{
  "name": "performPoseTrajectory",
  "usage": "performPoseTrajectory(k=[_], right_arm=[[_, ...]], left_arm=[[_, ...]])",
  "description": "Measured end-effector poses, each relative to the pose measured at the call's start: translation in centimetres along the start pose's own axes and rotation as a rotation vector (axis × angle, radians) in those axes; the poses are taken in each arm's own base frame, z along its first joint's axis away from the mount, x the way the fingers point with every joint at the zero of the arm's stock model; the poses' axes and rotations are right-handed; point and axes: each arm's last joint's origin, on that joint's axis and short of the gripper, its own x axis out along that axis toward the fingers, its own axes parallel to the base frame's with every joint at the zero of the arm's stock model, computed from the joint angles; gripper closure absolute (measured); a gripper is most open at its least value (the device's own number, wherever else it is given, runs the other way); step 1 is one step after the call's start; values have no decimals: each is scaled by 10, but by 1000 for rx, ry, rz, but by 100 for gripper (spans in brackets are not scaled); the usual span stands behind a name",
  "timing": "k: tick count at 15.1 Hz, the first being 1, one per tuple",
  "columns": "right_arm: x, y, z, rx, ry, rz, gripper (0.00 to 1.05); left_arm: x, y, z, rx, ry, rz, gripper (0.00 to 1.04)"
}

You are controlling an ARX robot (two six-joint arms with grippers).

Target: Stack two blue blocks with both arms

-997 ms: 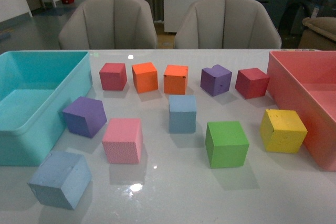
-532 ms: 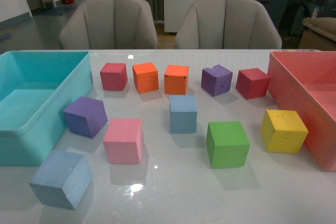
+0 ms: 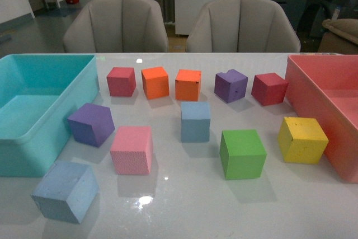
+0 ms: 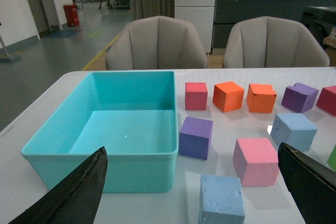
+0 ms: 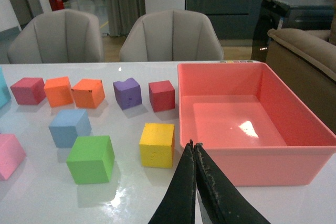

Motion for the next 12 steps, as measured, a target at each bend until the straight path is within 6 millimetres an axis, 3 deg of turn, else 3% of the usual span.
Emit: performPoseTrajectory(k=[6, 7, 12], right_arm=[[-7, 0, -9, 0, -30, -1, 103], [-7, 0, -9, -1, -30, -1, 94], [-7, 0, -9, -1, -30, 0, 22]], left_arm=[[0, 0, 0, 0, 0, 0, 7], [0, 0, 0, 0, 0, 0, 7], [0, 0, 0, 0, 0, 0, 7]])
